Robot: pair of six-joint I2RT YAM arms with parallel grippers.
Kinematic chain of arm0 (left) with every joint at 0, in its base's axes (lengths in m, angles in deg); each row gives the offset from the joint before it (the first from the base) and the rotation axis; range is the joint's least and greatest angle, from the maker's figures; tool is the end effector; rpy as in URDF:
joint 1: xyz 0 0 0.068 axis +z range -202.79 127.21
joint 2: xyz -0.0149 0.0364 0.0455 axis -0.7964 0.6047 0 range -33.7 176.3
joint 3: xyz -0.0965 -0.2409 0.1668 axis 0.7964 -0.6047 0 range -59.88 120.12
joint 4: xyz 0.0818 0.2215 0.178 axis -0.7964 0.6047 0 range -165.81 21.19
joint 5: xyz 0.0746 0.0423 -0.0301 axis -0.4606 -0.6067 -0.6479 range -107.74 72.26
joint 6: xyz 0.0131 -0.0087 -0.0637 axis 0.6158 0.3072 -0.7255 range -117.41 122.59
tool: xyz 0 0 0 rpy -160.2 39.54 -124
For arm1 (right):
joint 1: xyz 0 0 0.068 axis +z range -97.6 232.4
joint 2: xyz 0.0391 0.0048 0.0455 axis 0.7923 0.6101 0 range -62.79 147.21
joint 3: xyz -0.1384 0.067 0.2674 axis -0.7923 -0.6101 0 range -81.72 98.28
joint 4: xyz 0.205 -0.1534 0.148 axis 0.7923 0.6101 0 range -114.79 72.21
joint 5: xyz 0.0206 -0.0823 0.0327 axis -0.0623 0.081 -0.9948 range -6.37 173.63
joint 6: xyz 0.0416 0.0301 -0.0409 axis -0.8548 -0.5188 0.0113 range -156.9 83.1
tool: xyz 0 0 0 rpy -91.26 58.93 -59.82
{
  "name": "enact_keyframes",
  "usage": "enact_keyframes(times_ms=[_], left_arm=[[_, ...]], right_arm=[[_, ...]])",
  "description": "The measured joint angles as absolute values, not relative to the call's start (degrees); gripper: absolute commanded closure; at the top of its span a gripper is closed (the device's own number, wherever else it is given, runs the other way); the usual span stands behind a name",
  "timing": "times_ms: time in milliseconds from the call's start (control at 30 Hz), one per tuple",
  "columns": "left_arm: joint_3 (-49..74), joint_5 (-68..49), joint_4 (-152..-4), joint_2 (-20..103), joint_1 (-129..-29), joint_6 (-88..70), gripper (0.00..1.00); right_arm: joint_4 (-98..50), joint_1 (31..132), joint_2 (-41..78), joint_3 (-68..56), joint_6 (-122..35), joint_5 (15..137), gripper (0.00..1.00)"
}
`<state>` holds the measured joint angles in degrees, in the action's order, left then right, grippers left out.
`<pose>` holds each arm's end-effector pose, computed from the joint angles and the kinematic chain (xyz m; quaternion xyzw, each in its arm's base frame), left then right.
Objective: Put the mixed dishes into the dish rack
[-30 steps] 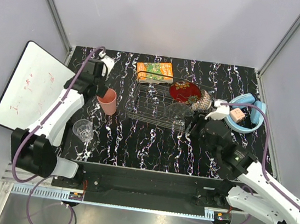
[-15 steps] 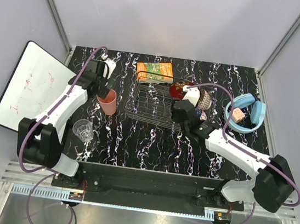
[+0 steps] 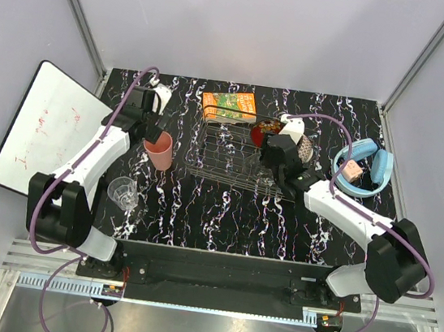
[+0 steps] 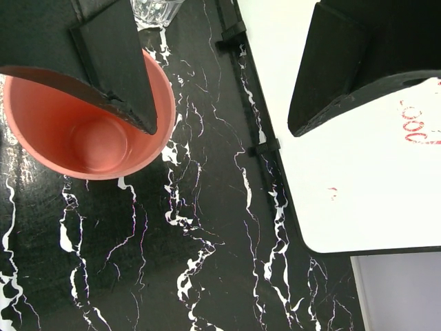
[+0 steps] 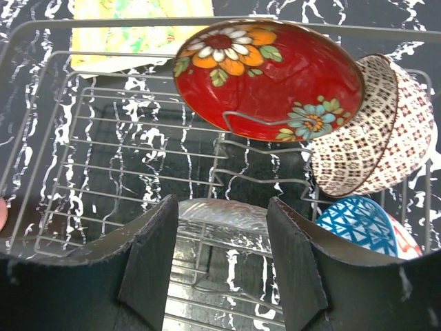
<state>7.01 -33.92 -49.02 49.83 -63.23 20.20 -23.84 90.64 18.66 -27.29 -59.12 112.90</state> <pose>0.3591 -0.0515 0.3044 0.1663 0.8958 0.1535 0.3826 0.2970 0.2020 0.2806 0.0134 0.8393 0.0639 0.5397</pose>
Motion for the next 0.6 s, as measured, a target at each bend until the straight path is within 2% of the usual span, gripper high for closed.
enact_keyframes(times_ms=[433, 600], left_arm=[[6.3, -33.9, -50.5, 50.2, -62.8, 20.4, 0.19], [6.3, -33.9, -51.1, 51.4, -62.8, 20.4, 0.19]], right_arm=[[-27.7, 90.6, 17.0, -28.5, -57.9, 110.5, 0.39], [-30.3, 90.5, 19.9, -27.7, -57.3, 110.7, 0.4]])
